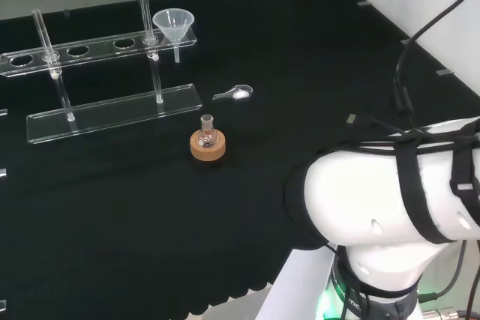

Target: Pick up the funnel from the transparent funnel stand.

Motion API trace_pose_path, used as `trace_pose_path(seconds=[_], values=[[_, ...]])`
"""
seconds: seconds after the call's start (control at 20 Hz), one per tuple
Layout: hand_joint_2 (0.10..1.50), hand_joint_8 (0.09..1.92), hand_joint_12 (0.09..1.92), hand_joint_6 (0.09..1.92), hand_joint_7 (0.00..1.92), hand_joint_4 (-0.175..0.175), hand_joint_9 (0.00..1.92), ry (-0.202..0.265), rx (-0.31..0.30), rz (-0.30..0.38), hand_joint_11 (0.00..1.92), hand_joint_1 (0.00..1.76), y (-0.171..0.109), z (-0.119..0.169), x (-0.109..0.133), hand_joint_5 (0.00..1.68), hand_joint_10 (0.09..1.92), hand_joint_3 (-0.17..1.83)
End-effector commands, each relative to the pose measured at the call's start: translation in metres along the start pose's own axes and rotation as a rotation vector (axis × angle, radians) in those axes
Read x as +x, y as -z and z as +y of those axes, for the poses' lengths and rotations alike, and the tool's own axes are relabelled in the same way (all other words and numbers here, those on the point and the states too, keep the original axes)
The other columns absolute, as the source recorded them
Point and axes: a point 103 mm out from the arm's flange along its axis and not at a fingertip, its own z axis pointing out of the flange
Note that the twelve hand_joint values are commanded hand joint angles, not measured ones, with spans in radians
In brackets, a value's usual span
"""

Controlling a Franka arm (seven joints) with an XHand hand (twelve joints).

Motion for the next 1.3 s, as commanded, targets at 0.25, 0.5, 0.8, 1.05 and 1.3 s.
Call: trace_pose_path(seconds=[0.25,0.5,0.8,1.05,1.3], values=[[1.16,0.31,1.36,0.09,0.00,0.040,0.10,-0.005,0.042,-0.041,0.02,0.00,-0.022,0.060,0.009,0.14,0.62,0.42],[1.15,0.31,1.36,0.09,0.00,0.039,0.10,0.050,0.075,-0.024,0.01,0.00,-0.034,0.107,0.019,0.14,0.62,0.41],[1.08,0.33,1.38,0.09,0.01,0.036,0.12,0.125,0.137,-0.062,0.01,0.11,-0.055,0.146,0.053,0.13,0.62,0.36],[0.99,0.38,1.40,0.09,0.05,0.036,0.17,0.184,0.205,-0.115,0.04,0.25,-0.080,0.165,0.092,0.16,0.65,0.31],[0.93,0.41,1.42,0.09,0.07,0.035,0.19,0.234,0.244,-0.130,0.06,0.32,-0.092,0.178,0.121,0.16,0.67,0.29]])
